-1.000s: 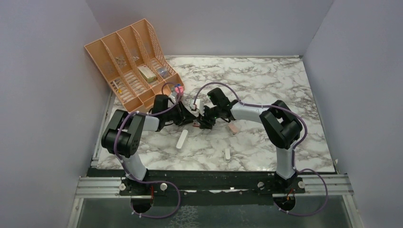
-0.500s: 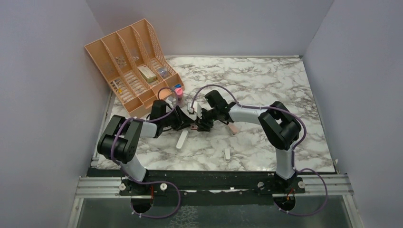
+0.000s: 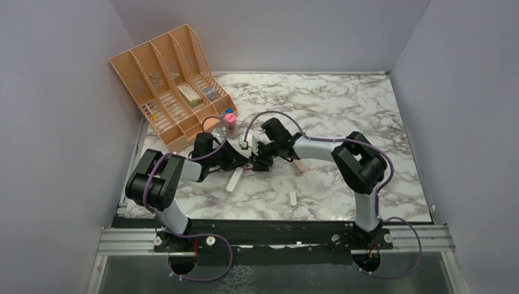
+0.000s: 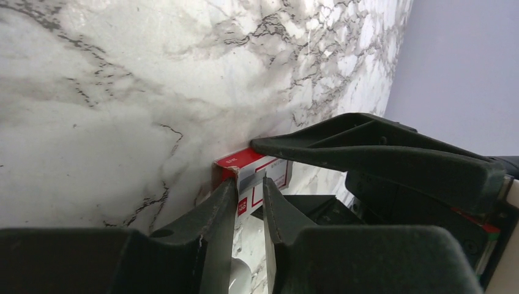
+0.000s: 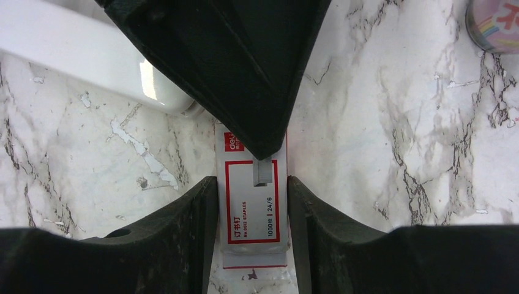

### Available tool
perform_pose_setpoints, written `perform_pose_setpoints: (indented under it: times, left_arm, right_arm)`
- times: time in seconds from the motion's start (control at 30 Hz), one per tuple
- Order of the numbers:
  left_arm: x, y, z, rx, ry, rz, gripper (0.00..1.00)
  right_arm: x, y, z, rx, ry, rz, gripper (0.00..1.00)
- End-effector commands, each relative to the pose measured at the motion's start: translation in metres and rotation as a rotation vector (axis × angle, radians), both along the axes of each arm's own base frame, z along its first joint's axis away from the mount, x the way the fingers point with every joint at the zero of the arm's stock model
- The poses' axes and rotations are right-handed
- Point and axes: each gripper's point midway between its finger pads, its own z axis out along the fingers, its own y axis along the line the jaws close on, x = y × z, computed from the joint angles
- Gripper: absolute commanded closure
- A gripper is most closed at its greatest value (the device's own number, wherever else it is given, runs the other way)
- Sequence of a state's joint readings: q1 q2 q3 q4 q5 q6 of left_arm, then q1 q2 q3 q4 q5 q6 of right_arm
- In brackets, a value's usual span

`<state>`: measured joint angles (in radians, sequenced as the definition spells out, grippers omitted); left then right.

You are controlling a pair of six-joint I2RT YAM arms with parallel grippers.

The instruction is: Load the staples into the stapler

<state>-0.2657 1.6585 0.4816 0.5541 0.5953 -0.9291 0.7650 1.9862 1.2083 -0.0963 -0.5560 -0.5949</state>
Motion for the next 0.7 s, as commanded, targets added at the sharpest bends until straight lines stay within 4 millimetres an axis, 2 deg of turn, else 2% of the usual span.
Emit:
perform_pose_setpoints:
  times: [0.0, 0.3, 0.5, 0.67]
  left_arm:
    - [0.003, -0.005, 0.014, -0.057, -0.05, -0.029, 0.78]
    - [0.009, 0.005, 0.015, -0.08, -0.05, -0.018, 0.8]
    - [0.009, 0.009, 0.007, -0.075, -0.028, -0.009, 0.83]
    - [0.011, 0.009, 0.006, -0.076, -0.025, -0.012, 0.84]
  right_arm:
    - [-0.014, 0.005, -0.015, -0.005, 0.028, 0.029, 0.51]
    - [-0.006, 0.011, -0.011, 0.015, 0.013, 0.005, 0.49]
    - [-0.002, -0.009, -0.011, -0.048, 0.014, -0.086, 0.29]
    - [-0.009, -0.026, -0.006, -0.072, 0.014, -0.099, 0.26]
